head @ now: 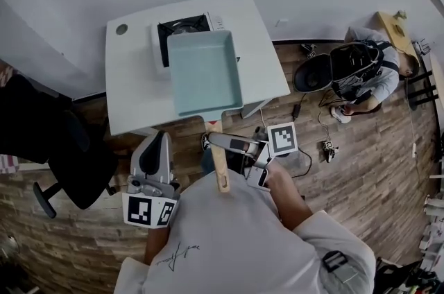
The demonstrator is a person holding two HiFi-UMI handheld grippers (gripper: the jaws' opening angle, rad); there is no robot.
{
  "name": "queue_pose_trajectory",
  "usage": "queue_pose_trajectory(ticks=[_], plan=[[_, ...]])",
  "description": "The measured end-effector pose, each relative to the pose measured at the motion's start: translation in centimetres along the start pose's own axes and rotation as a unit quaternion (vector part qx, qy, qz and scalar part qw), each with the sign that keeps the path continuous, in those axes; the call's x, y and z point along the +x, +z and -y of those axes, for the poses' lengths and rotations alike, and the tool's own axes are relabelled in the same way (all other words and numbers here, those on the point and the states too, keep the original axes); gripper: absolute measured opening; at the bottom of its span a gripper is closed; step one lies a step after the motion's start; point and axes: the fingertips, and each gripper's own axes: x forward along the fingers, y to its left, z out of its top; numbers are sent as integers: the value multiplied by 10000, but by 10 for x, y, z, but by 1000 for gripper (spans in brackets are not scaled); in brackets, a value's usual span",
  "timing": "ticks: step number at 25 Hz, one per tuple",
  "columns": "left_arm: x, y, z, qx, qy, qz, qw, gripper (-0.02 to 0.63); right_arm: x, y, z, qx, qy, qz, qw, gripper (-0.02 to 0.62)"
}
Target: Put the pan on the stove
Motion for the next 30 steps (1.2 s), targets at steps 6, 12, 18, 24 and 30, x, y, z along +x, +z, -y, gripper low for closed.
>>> queue_pose_trajectory(ticks=[6, 12, 18, 24, 30], plan=[[40, 6, -30, -63, 356, 26, 9993, 54, 5, 47, 6, -33, -3, -93, 10000, 143], [69, 3, -52, -38, 716, 77, 9974, 54, 11, 84, 22, -31, 2, -259, 9997, 144], [90, -11, -62, -62, 1006, 31, 9949, 54, 17, 112, 34, -79, 107, -461, 9988, 146], [97, -17, -69, -160, 1422, 118, 9896, 54, 23, 140, 47, 14, 91, -606, 9981, 146], [96, -23, -74, -177, 1458, -59, 9891, 54, 24, 148, 56, -99, 16, -713, 9974, 147]])
